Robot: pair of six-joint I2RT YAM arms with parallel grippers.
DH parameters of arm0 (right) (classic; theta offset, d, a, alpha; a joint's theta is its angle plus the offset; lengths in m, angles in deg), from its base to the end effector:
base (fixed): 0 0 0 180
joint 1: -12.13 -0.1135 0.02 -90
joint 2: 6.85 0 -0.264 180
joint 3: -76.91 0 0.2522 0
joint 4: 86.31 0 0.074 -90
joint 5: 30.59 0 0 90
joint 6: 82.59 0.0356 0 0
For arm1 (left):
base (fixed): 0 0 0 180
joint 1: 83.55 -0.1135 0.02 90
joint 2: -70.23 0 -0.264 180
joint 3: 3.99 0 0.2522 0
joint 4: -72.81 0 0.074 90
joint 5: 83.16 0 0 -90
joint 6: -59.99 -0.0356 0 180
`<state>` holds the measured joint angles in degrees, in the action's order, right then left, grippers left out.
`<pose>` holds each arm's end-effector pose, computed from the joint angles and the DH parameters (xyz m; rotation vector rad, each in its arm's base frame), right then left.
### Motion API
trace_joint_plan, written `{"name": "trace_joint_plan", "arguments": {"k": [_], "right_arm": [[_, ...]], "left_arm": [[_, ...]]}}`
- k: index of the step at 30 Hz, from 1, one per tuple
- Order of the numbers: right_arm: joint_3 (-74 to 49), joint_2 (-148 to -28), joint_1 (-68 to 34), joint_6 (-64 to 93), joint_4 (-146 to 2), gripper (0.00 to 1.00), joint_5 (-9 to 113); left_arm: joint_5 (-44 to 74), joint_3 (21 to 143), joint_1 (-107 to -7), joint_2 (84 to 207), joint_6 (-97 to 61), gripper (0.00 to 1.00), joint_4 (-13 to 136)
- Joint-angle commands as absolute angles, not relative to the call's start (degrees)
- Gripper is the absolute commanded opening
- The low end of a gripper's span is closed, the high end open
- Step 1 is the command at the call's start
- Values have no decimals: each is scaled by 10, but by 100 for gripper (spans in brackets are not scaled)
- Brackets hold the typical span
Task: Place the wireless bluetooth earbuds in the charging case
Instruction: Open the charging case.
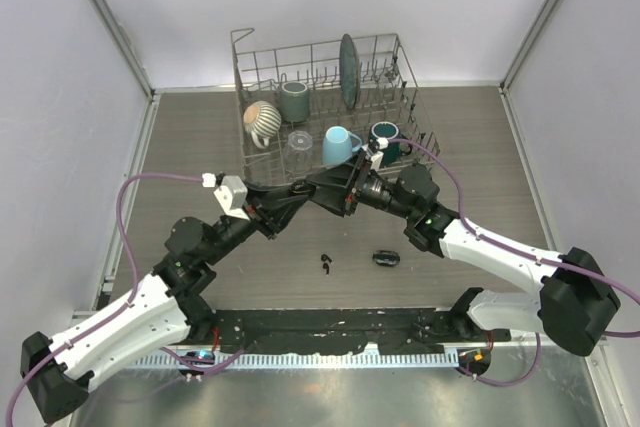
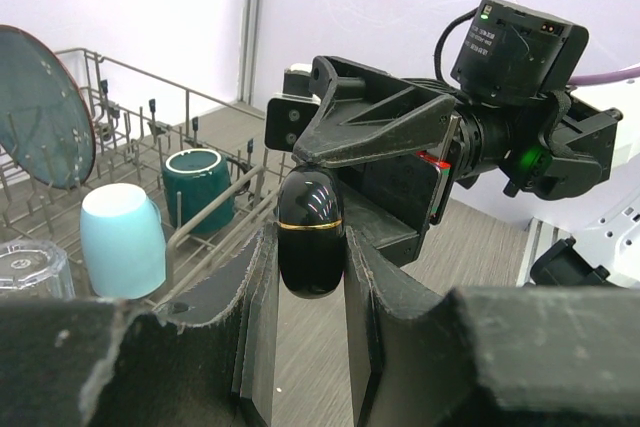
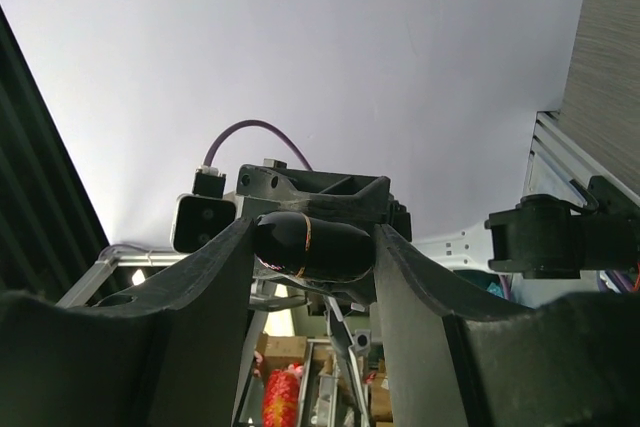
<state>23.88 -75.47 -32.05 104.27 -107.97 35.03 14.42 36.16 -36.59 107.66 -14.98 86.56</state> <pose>0.1852 0.2005 0.3028 0.4390 1.9270 2.1531 0.1106 -0.1253 0.3169 0.4860 1.2639 -1.0063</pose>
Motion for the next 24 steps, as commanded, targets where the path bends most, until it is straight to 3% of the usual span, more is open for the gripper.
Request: {"name": "trace_joint_plan", "arguments": {"k": [1,16,21,24], "right_arm": [[211,-745,-333,1020,-1085,21,333],[212,-750,-334,1028,-1086,20,332],[212,-753,-334,1031,-1091,19,331],[214,-756,-333,1037,-1096,19,331]], "left_arm": [[167,381,-363,1092,-135,21,869],[171,383,-363,1094,-134,40,874],[174,383,-363,1095,-136,38,874],[173,382,-363,1097,-136,29,878]]}}
